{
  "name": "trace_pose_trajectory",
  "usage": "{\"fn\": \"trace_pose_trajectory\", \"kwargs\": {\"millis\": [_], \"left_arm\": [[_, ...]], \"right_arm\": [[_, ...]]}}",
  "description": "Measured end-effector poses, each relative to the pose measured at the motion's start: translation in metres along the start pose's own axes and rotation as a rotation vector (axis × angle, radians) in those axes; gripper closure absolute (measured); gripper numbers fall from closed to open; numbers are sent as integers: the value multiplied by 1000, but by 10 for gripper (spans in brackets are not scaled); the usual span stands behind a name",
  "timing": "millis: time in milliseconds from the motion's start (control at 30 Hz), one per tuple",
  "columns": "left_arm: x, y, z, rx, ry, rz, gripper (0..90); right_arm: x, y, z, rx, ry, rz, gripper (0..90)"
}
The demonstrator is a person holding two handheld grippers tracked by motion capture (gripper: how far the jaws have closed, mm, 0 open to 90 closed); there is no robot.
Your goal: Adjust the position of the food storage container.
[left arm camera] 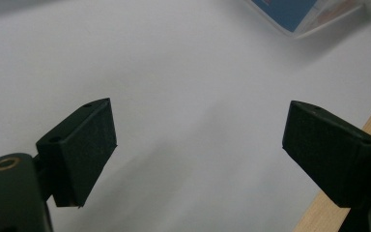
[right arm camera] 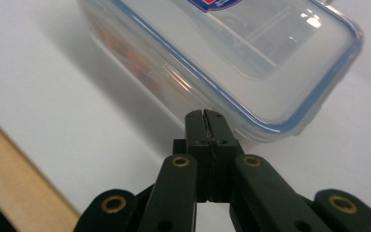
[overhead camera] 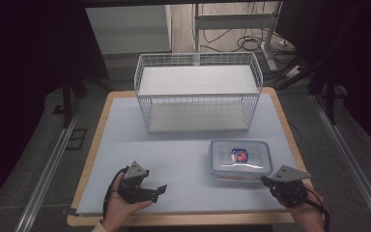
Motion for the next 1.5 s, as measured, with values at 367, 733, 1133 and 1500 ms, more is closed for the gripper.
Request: {"fn": "trace_pose_trajectory", "kwargs": {"millis": [367, 733, 1133, 1500], "left_arm": [[-2, 2, 2, 14, -5, 20, 117], [-5, -1, 4, 20, -2, 24, 119], [-3, -1, 2, 9, -1, 14, 121], [-5, -3, 1, 5, -1, 18, 122]], "right_arm": [[4, 18, 18, 69, -7, -13, 895], [58, 75, -16, 35, -155, -131, 895], [76, 52, -43, -58, -176, -203, 895], [69, 57, -48, -67, -217, -173, 896]]}}
Point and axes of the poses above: each handheld gripper's, and its own axes: z roughly backward along the jaws, y roughly out of its top, x roughly to its right, the point moved 2 cm from there along -z, roughly forward along the jaws, and after that the axes turned 13 degrees about -z, right-handed, at the moved point
